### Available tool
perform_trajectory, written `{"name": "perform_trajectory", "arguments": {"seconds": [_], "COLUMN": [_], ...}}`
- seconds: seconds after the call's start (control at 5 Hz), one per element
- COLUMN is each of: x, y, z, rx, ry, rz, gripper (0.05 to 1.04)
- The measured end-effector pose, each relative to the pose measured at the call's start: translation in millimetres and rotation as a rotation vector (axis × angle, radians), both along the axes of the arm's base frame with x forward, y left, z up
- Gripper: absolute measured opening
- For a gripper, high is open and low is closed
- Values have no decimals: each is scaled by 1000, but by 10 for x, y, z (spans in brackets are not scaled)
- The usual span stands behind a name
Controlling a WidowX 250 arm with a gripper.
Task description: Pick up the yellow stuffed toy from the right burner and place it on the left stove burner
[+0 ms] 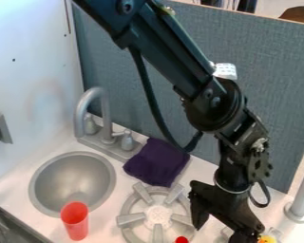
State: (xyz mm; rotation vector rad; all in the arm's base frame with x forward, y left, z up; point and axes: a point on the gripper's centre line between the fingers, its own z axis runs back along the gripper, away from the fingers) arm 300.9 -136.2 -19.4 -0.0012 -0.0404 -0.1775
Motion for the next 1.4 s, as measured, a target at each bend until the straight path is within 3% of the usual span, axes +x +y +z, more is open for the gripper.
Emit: {"name": "perform_trajectory", "arguments": {"seconds": [0.2,0.6,0.8,1.2,1.4], "x": [-53,78,155,301,356], "y": [22,-180,-449,-658,-688], "z": [-116,-104,-6,-257,-405], "rx": [13,-103,-125,-140,-116], "ry": [31,-76,-118,-58,-8], "rz": [0,-24,-96,-100,-80], "gripper": [1001,1001,1001,1001,1001]}}
